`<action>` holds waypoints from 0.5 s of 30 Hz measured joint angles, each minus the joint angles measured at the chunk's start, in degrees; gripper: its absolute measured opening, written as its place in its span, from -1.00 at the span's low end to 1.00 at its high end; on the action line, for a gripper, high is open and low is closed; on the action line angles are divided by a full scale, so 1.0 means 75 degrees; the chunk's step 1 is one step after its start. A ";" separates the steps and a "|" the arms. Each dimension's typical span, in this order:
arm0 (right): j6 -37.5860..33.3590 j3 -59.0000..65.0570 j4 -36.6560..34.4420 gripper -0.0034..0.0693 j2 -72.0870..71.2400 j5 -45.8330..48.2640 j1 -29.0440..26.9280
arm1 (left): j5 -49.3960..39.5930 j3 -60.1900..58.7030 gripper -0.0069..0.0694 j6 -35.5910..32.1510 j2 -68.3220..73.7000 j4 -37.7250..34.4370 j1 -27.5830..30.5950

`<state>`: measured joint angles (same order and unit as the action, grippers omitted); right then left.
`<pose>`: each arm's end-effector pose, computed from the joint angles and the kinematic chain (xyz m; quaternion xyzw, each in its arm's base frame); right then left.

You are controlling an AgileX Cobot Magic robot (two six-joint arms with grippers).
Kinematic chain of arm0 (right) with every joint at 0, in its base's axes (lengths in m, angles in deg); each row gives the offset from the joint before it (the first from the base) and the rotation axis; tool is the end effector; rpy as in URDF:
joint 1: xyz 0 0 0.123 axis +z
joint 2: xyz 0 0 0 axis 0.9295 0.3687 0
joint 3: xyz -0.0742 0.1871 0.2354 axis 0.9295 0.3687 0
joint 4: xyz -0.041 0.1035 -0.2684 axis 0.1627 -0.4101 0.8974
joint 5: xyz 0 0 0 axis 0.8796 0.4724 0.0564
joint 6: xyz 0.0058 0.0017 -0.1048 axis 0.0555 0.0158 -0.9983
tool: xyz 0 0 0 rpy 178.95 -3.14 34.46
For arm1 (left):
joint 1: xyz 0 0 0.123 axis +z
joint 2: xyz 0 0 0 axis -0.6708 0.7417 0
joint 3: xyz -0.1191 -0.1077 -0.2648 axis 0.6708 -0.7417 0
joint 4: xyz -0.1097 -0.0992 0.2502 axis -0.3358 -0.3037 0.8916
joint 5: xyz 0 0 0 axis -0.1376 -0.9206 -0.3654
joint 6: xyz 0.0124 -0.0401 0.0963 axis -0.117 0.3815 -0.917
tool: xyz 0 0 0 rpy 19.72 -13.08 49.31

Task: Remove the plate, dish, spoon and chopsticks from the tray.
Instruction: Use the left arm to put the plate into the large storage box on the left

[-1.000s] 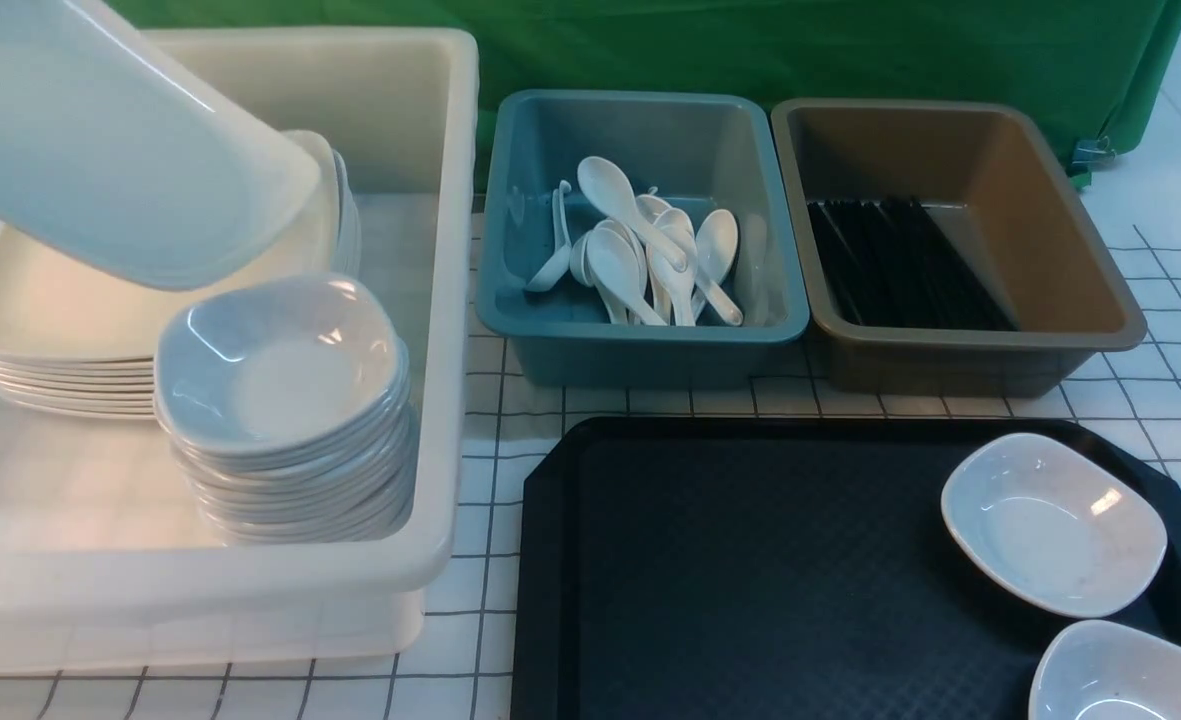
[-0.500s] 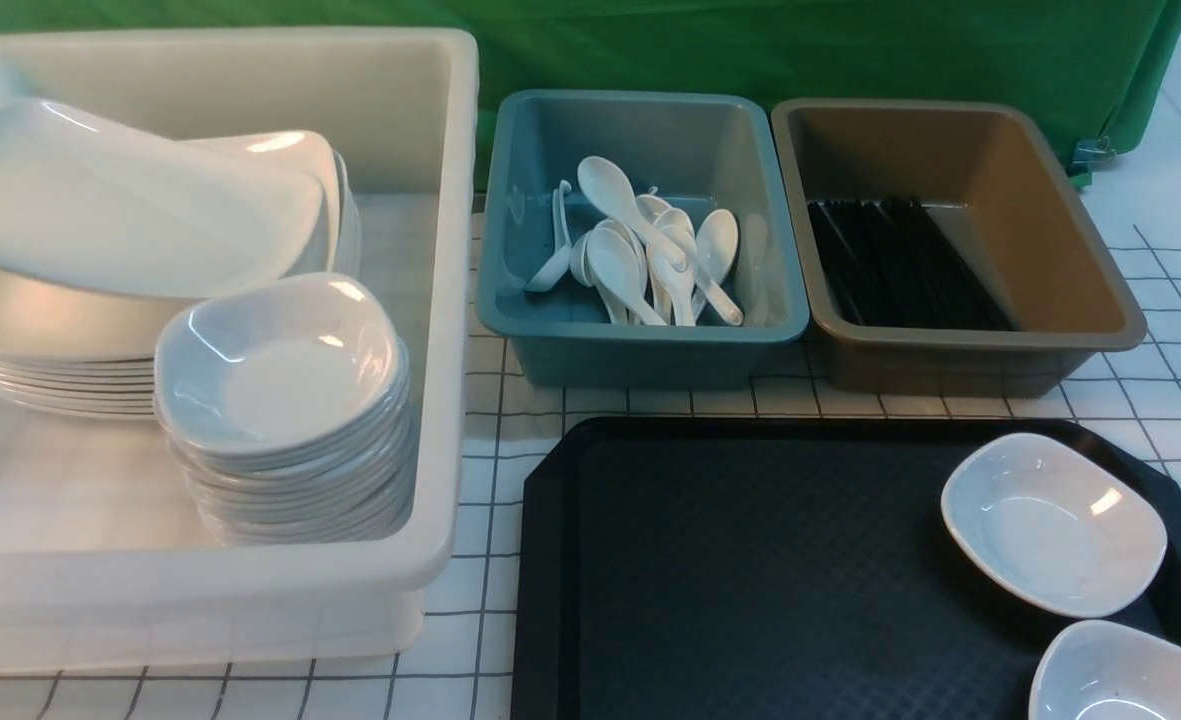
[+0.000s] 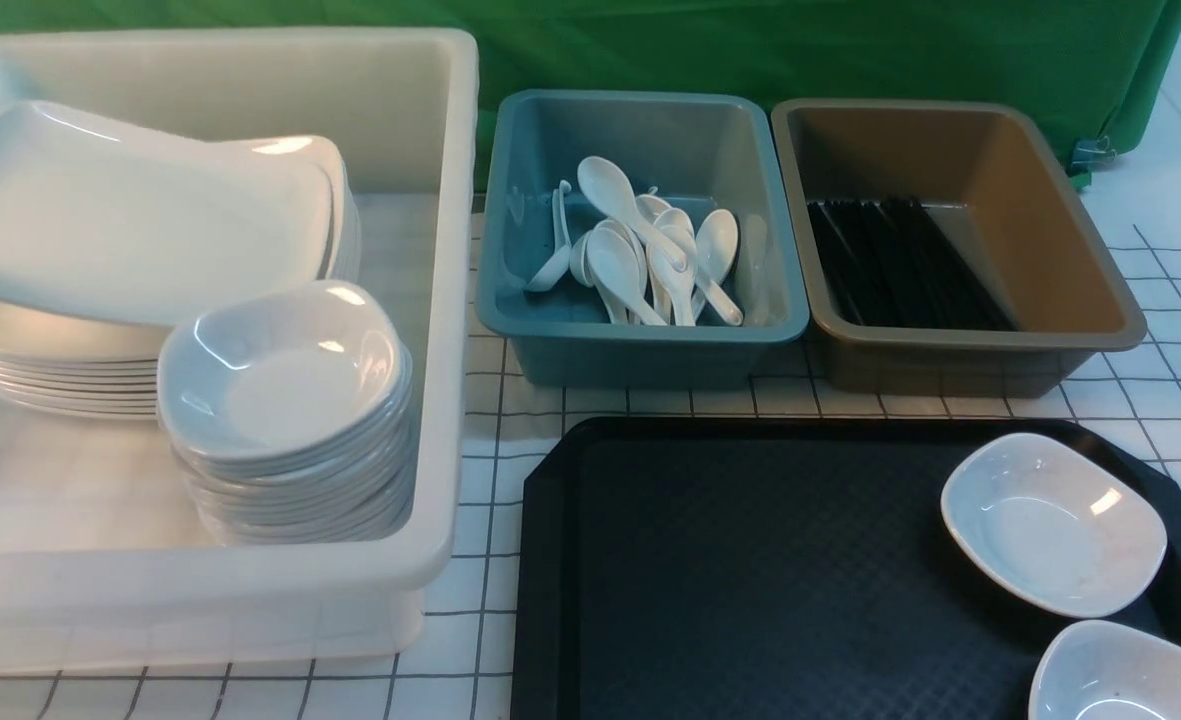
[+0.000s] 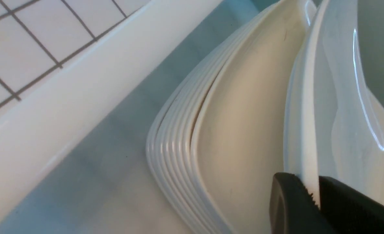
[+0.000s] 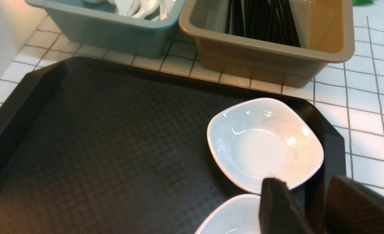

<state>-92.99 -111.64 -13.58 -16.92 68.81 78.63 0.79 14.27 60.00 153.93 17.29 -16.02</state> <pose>0.1061 0.0270 0.3182 -0.1296 0.8540 0.0564 0.5008 0.3492 0.1407 0.2660 -0.4232 0.8101 -0.1515 0.3765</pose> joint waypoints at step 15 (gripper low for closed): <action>0.0000 0.0000 0.0000 -0.25 0.0000 0.0000 0.0000 | -0.0545 0.0008 0.39 -0.0732 -0.0009 0.0983 0.0000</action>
<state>-92.99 -111.64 -13.58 -16.92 68.81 78.63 -3.30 14.33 54.51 153.87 24.66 -16.02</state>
